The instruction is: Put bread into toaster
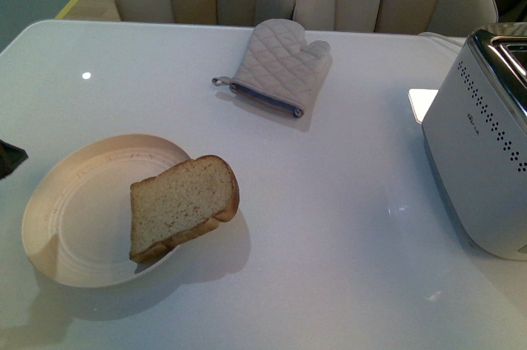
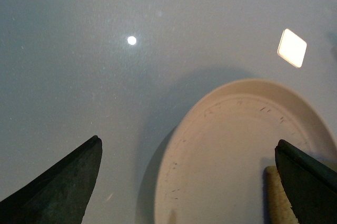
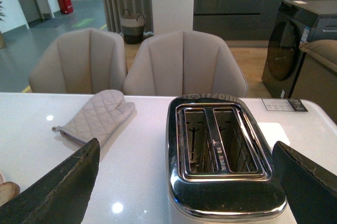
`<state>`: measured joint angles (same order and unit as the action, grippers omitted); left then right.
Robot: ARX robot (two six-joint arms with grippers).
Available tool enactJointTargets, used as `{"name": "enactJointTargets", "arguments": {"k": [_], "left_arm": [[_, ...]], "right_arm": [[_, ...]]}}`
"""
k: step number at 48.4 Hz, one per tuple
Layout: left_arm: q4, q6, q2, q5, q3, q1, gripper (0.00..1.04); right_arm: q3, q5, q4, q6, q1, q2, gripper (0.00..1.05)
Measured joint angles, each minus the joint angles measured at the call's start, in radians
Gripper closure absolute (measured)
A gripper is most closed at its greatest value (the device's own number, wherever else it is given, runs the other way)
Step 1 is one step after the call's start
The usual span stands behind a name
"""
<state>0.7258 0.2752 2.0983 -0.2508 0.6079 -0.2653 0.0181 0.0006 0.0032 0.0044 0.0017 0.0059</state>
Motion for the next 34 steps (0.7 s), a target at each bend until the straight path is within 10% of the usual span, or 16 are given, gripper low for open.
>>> {"name": "enactJointTargets", "arguments": {"k": [15,34], "left_arm": [[0.011,-0.074,0.194,0.055,0.08,0.074,0.09],[0.029,-0.09,0.269,0.097,0.088,0.172,0.85]], "right_arm": [[0.0,0.0,0.0,0.0,0.0,0.0,0.09],[0.0,0.0,0.0,0.0,0.0,0.0,0.09]]}}
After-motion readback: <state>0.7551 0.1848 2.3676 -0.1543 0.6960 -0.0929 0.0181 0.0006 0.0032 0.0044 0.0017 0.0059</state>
